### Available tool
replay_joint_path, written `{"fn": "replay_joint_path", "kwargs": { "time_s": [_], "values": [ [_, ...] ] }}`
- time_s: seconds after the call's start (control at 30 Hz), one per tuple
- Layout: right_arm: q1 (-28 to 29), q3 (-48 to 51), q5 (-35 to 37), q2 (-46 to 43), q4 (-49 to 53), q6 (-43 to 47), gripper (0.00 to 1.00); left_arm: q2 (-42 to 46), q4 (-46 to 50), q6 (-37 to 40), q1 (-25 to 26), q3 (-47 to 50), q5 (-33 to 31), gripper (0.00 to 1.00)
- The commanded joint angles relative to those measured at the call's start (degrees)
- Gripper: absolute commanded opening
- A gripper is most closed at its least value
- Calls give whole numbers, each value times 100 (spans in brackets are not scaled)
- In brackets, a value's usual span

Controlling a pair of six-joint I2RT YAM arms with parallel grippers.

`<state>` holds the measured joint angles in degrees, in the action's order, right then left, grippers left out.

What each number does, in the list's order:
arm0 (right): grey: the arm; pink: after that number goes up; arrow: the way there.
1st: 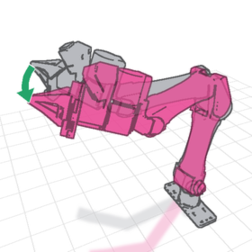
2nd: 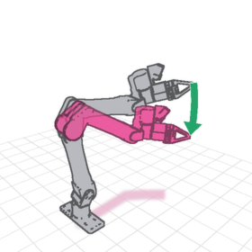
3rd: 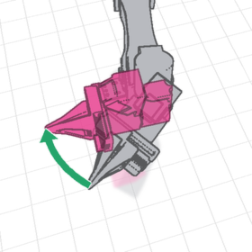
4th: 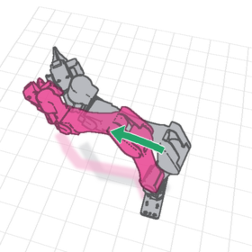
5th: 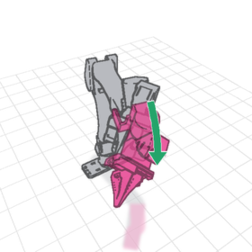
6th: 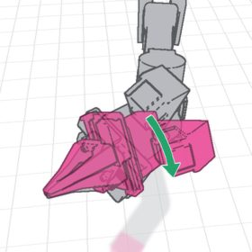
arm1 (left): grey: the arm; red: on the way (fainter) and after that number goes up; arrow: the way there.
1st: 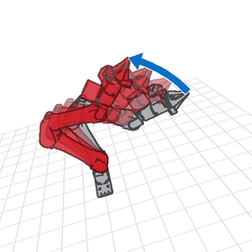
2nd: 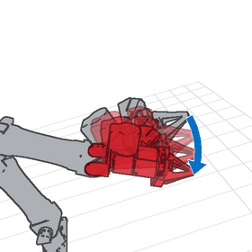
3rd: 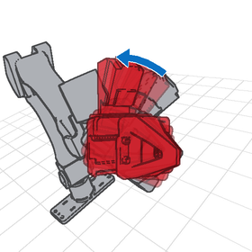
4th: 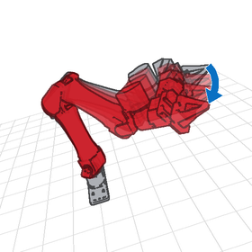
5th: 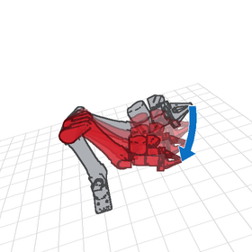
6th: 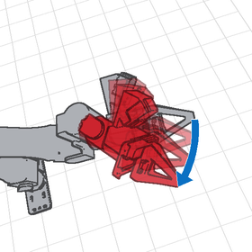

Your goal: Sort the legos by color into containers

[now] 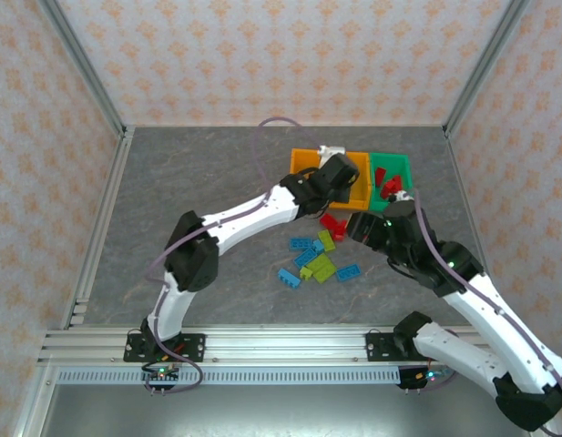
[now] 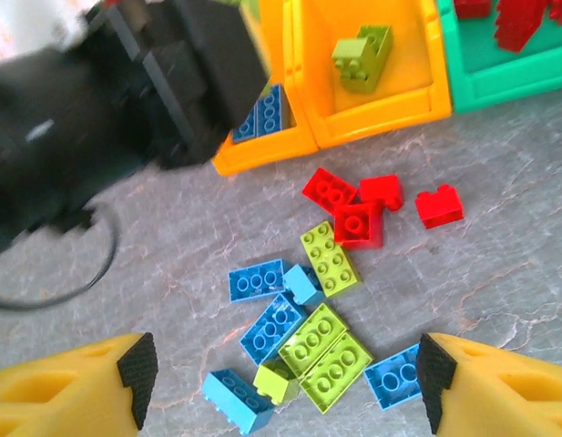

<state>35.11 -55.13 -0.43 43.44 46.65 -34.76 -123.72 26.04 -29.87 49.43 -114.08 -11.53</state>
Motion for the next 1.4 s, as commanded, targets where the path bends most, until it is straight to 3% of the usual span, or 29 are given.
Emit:
{"fn": "replay_joint_path", "kwargs": {
  "time_s": [0.0, 0.17, 0.27, 0.4, 0.5, 0.6, 0.77, 0.93, 1.1, 1.37],
  "values": [
    [22, 210, 434, -317, 122, -239, 77, -930, -4, 594, -120, -961, -514, 27],
    [24, 240, 454, -448, 248, -238, 78, -2073, 326, 927, -291, -2831, -509, 37],
    [24, 274, 431, -438, 204, -215, 78, -2381, 388, 1142, -319, -3414, -512, 45],
    [25, 367, 420, -424, 79, -234, 78, -2149, 549, 1152, -308, -3481, -357, 54],
    [23, 423, 476, -384, 20, -250, 78, -1654, 732, 1137, -260, -3156, -182, 55],
    [22, 502, 554, -332, -16, -251, 79, -483, 263, 1080, -151, -1703, -29, 55],
    [24, 666, 470, 70, -292, -182, 81, 2363, -1702, 973, 107, 2203, 51, 57],
    [-76, 691, 430, 1190, -806, 283, 92, 4554, -2067, 1354, 467, 4777, -189, 59],
    [-878, 742, 27, 2539, -1406, 608, 91, 6126, -1842, 1919, 506, 6521, 615, 80],
    [-1672, 901, -632, 3793, -2300, 687, 77, 7471, -1640, 2706, 505, 7947, -173, 92]
  ]
}}
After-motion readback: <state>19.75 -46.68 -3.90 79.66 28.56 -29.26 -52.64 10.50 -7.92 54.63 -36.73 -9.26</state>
